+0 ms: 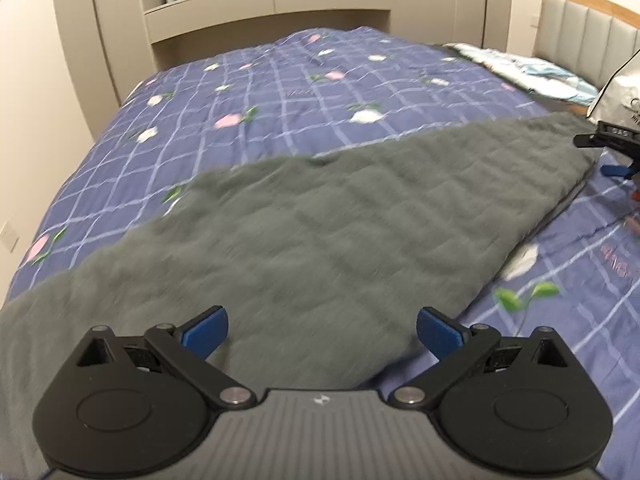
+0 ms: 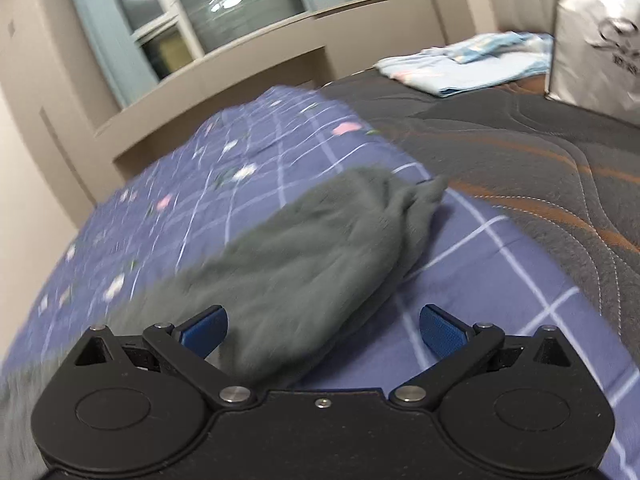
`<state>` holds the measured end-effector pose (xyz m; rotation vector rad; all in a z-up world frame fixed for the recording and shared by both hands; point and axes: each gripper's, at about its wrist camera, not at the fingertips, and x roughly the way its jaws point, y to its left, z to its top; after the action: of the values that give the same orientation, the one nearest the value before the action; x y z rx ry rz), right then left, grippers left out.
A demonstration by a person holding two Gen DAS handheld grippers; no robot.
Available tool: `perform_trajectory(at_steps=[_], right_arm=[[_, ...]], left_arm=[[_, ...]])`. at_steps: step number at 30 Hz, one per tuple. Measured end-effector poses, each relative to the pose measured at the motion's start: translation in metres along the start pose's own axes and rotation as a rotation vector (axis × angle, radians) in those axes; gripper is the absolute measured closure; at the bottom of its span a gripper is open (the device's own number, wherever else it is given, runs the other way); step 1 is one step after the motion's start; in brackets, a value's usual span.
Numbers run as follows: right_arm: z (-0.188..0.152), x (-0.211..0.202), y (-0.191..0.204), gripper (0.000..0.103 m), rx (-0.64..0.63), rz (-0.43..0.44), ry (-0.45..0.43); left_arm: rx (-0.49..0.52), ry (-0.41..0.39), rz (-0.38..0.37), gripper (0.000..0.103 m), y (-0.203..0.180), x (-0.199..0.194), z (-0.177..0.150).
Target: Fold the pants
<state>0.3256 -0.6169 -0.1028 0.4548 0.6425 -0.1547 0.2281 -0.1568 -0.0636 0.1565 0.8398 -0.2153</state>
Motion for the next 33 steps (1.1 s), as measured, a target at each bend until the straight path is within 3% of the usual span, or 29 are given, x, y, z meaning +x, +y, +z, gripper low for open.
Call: perform_trajectory(at_steps=[5, 10, 14, 16, 24, 33], right_arm=[[0.013, 0.013, -0.014, 0.006, 0.074, 0.014, -0.025], [0.020, 0.017, -0.016, 0.044, 0.115, -0.070, -0.073], [0.023, 0.017, -0.015, 0.060, 0.111, -0.091, -0.074], [0.025, 0.016, -0.010, 0.079, 0.075, -0.094, -0.080], [0.036, -0.012, 0.039, 0.083, -0.162, -0.086, -0.173], [0.022, -0.072, 0.141, 0.083, -0.567, 0.063, -0.286]], left_arm=[[-0.020, 0.001, -0.015, 0.001, -0.014, 0.019, 0.019], [-0.042, 0.066, 0.016, 0.001, -0.020, 0.044, 0.026], [-0.034, 0.073, 0.035, 0.000, -0.022, 0.049, 0.027], [-0.038, 0.077, 0.031, 0.000, -0.022, 0.049, 0.029], [-0.133, 0.046, -0.034, 0.000, -0.007, 0.034, 0.039], [-0.345, -0.061, -0.237, 0.001, 0.022, 0.004, 0.058]])
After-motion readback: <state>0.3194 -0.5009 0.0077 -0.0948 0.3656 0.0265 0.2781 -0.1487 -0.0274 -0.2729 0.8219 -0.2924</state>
